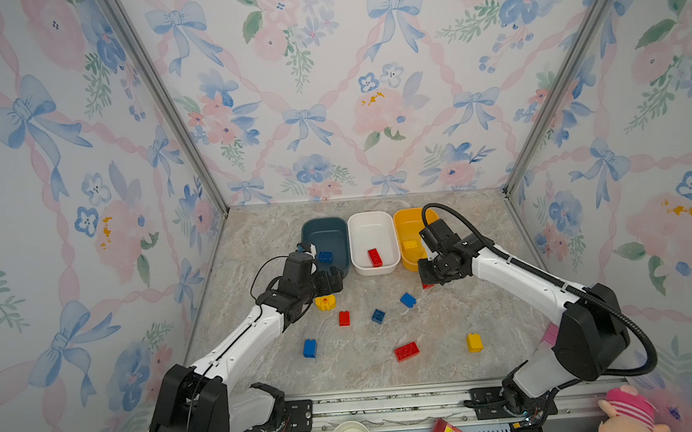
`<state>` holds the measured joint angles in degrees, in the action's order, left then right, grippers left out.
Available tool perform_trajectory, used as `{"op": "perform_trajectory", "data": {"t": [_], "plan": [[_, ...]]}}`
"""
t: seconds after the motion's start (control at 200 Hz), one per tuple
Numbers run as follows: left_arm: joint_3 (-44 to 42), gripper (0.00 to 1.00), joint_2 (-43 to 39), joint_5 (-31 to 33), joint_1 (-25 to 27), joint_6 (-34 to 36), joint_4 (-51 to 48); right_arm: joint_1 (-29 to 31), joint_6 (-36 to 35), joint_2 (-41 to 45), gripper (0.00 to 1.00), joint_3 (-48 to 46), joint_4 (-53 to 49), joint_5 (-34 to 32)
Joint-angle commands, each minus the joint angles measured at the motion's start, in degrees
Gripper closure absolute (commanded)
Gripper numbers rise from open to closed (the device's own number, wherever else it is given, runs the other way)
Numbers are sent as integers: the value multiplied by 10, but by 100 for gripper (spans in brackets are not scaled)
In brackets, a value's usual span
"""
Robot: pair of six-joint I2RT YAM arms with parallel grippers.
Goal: Sort the legos into containers by color
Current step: 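Carry the red brick into the white bin and release it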
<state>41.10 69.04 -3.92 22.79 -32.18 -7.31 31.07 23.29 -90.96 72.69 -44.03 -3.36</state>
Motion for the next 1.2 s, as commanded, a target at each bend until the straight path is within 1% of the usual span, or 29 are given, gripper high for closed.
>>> {"op": "perform_trajectory", "data": {"t": [0.0,0.045,0.225,0.26,0.465,0.84,0.975,1.19], "plan": [[-12,2,-16,-1,-4,-9,3,11,-6,-35,81,55,10,10],[-14,2,-20,0,-4,-10,3,14,-9,-64,81,79,8,12],[-16,2,-37,4,-4,-14,3,20,-20,-134,81,168,4,16],[-35,2,-40,4,-4,-16,1,19,-21,-149,81,186,3,16],[-47,2,-59,7,-5,-21,1,20,-36,-240,81,298,-18,9],[-66,2,-86,9,-6,-34,-1,18,-70,-408,80,498,-103,-20],[-66,2,-86,9,-6,-34,-1,18,-71,-440,80,534,-130,-31],[-67,2,-80,8,-6,-34,-1,18,-67,-456,78,540,-146,-35]]}}
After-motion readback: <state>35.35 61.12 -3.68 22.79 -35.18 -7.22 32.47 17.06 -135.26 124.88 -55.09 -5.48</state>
